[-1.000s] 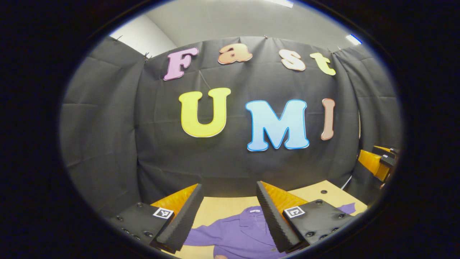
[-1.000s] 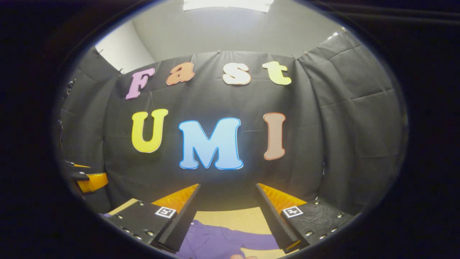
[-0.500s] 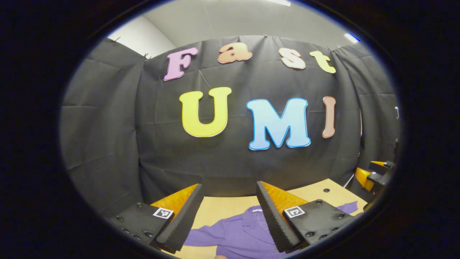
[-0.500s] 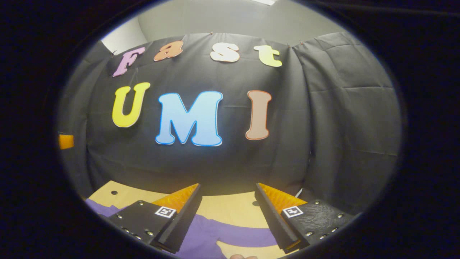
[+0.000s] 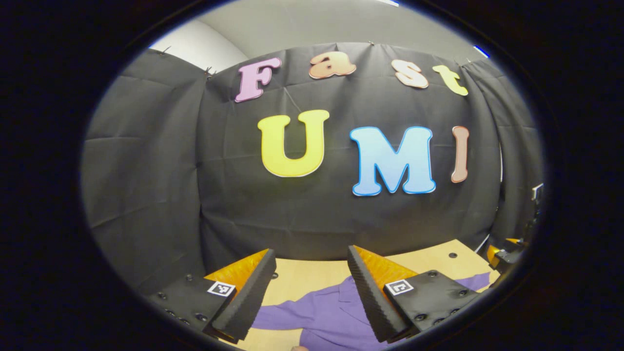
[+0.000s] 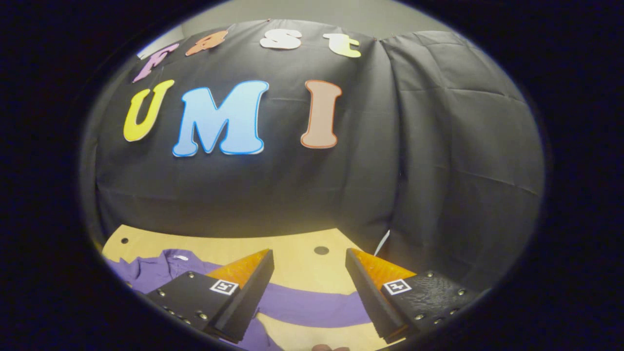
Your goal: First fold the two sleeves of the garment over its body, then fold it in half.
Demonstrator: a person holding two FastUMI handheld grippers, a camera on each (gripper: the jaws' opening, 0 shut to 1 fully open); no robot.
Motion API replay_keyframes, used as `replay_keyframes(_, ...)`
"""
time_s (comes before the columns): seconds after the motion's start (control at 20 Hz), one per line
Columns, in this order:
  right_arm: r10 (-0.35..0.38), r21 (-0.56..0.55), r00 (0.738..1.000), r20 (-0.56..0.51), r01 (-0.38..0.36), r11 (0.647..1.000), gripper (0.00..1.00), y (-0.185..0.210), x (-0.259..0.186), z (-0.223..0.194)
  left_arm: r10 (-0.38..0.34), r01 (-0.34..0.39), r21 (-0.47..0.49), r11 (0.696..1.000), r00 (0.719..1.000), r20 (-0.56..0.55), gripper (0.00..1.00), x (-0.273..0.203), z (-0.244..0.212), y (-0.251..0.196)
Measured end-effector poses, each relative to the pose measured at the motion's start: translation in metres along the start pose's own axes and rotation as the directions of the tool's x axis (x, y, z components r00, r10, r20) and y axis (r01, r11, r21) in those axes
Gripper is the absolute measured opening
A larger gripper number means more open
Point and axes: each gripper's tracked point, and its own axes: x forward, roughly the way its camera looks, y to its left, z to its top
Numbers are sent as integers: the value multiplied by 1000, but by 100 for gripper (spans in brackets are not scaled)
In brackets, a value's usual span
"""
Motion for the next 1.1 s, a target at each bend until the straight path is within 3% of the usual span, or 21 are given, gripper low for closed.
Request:
replay_keyframes(0.3, -82, 12, 988, -132, 85, 996, 92, -44, 32, -64, 41, -41, 4, 999, 999, -23, 94, 6, -9, 12)
replay_keyframes(0.6, -142, 8, 956, -256, 149, 989, 92, -77, 57, -118, 67, -67, 11, 998, 997, -42, 94, 13, -17, 14)
replay_keyframes(0.9, -176, -20, 892, -417, 185, 983, 92, -102, 70, -190, 67, -66, 19, 998, 996, -63, 94, 19, -22, 5)
replay_keyframes(1.1, -197, -32, 858, -475, 207, 978, 92, -112, 71, -214, 67, -66, 16, 998, 995, -80, 94, 21, -27, 1)
